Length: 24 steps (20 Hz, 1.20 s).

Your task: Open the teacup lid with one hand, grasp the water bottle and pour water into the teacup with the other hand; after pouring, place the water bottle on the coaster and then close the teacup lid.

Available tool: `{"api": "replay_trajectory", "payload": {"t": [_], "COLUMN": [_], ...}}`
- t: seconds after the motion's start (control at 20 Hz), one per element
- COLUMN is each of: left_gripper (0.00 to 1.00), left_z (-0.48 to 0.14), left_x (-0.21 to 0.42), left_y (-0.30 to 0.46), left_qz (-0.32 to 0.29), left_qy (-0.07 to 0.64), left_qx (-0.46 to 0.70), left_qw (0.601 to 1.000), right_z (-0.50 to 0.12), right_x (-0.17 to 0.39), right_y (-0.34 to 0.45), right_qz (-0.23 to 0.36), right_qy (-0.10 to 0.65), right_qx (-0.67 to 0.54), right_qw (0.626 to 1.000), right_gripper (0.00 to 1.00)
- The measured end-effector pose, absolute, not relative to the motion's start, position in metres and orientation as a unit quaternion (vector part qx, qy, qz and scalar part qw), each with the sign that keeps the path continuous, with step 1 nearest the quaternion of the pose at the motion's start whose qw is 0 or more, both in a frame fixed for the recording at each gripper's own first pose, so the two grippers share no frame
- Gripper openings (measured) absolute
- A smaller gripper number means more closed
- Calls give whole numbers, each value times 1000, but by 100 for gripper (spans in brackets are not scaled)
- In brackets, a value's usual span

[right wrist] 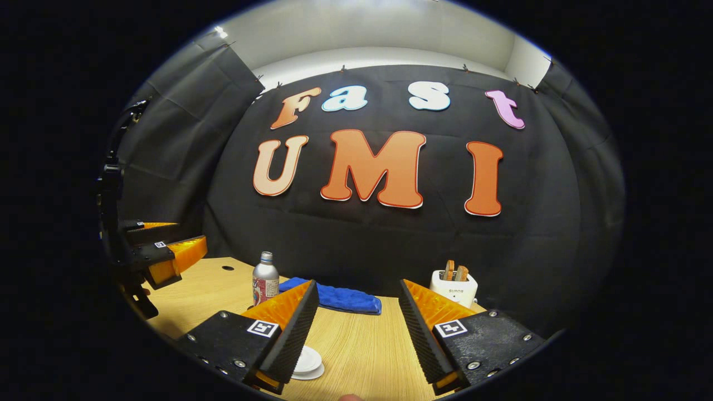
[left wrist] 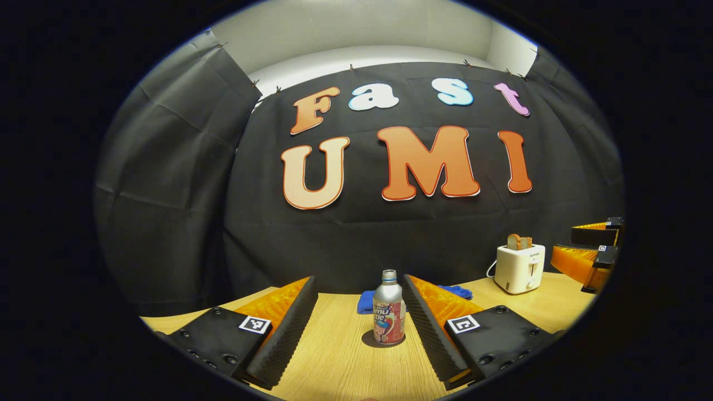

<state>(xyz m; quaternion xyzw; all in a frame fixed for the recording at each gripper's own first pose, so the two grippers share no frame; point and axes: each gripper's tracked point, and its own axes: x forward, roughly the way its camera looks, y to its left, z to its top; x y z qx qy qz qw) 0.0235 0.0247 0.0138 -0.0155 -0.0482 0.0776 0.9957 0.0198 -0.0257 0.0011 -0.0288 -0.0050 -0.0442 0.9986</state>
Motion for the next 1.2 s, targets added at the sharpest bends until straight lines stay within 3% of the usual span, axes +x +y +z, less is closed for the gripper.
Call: {"api": "replay_trajectory", "payload": {"t": [1.2], "left_gripper": [99], "left_z": [-9], "left_x": [17], "left_y": [27], "left_qz": [84], "left_qy": [-18], "left_qx": [-11], "left_qw": [996], "right_z": [-18], "right_x": [16], "right_y": [-30], "right_qz": [-46], "right_qy": [18], "right_qx": [-19], "right_qw": [999], "right_gripper": [86]}}
